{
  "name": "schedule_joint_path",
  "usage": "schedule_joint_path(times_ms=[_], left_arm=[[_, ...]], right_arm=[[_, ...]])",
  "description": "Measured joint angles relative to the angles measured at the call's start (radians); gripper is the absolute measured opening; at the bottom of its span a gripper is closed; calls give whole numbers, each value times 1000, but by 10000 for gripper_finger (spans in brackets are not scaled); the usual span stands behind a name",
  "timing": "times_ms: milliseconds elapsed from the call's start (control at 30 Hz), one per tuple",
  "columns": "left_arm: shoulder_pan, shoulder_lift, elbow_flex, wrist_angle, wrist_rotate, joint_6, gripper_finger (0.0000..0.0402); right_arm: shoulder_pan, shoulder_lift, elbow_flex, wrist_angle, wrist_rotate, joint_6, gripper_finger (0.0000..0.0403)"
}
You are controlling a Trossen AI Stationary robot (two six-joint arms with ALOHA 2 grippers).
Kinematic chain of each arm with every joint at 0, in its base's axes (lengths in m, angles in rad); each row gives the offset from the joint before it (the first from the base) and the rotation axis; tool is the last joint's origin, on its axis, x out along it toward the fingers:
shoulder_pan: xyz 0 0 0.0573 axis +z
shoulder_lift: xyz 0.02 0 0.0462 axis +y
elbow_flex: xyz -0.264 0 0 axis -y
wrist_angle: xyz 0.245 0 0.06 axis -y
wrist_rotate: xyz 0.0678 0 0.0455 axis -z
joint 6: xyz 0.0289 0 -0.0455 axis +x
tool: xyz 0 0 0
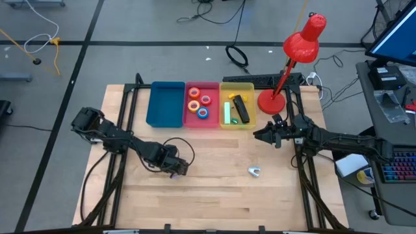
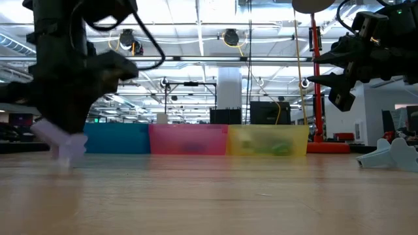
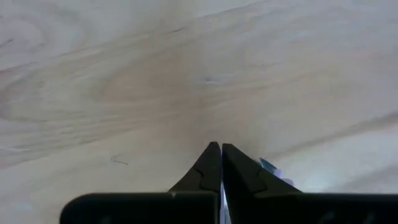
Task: Pick and place Stapler, Stapler remover, tape
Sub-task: Put the purple staple remover into the blue bin
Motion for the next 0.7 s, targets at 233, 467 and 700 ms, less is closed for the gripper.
schedule_joint_path(times_ms=[233,467,700], left_arm=[[51,-186,50,-20,-229,115,2],[254,-383,55,-200,-578,331,2],[660,-378,55,-160,-602,733,1]], right_arm=[[0,0,0,0,0,0,155],[0,0,0,0,0,5,155],[0,0,0,0,3,7,155]])
